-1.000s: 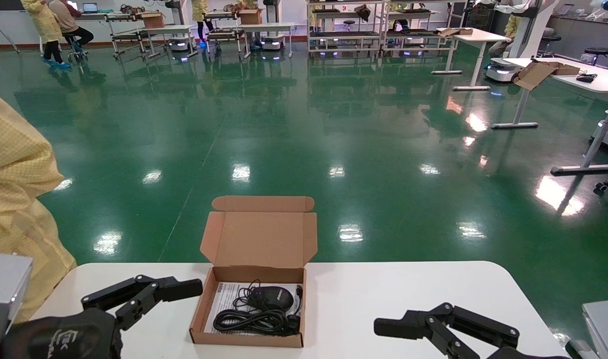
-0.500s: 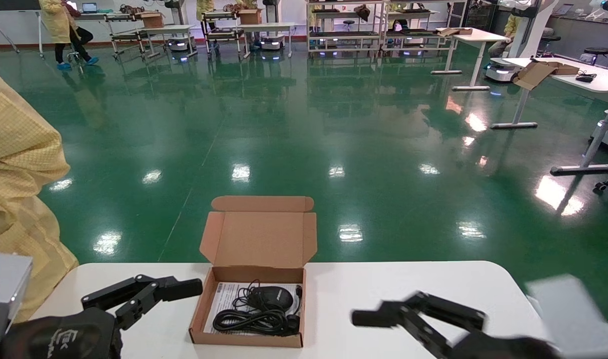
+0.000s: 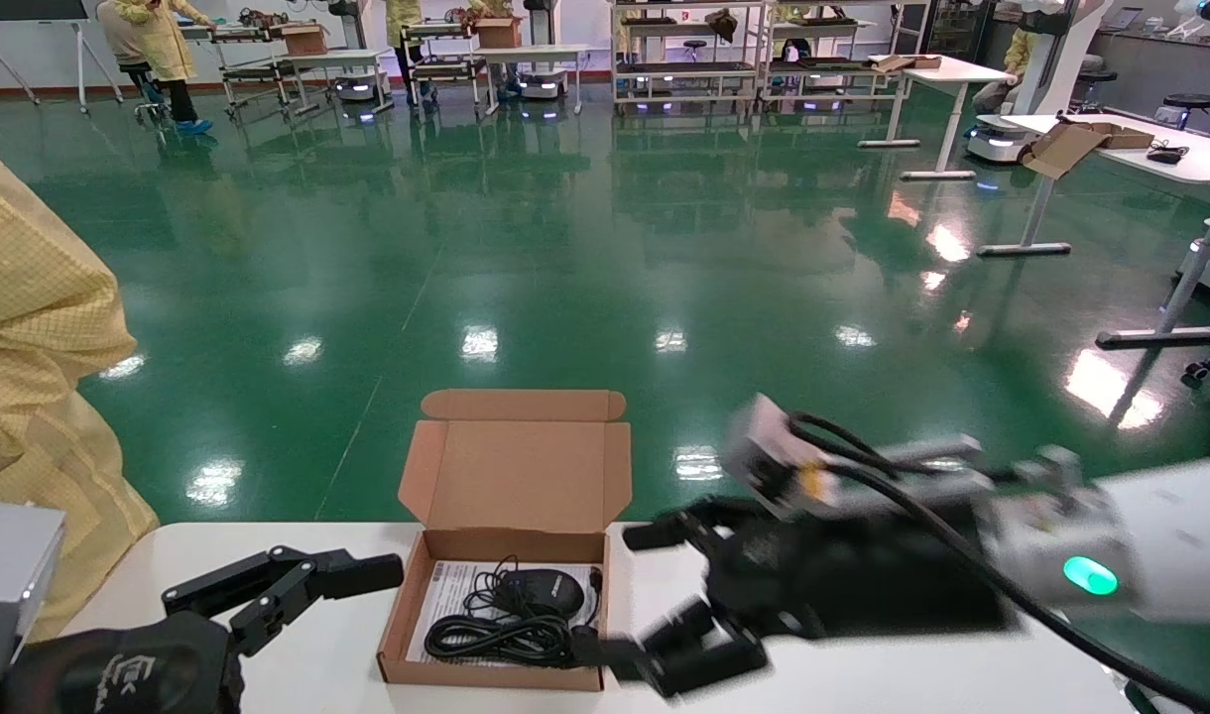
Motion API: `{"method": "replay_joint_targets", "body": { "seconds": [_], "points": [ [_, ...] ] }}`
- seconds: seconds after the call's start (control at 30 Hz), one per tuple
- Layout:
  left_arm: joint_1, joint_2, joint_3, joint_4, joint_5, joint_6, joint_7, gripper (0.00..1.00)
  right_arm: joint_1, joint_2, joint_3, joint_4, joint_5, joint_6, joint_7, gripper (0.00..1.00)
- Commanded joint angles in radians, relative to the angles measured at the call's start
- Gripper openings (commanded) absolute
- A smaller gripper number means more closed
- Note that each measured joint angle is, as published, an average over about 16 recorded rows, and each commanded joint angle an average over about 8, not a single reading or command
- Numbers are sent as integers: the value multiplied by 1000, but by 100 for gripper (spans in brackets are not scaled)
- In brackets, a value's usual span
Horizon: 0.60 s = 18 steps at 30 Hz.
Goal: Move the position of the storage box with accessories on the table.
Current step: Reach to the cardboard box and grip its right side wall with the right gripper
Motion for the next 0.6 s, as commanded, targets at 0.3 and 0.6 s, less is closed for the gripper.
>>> {"method": "replay_joint_targets", "body": {
  "seconds": [0.3, 0.6],
  "points": [
    [0, 0, 0, 0, 0, 0, 0, 100, 84, -296, -68, -397, -174, 313, 32, 100],
    [0, 0, 0, 0, 0, 0, 0, 100, 75, -338, -58, -471, -180, 393, 28, 100]
  ]
}}
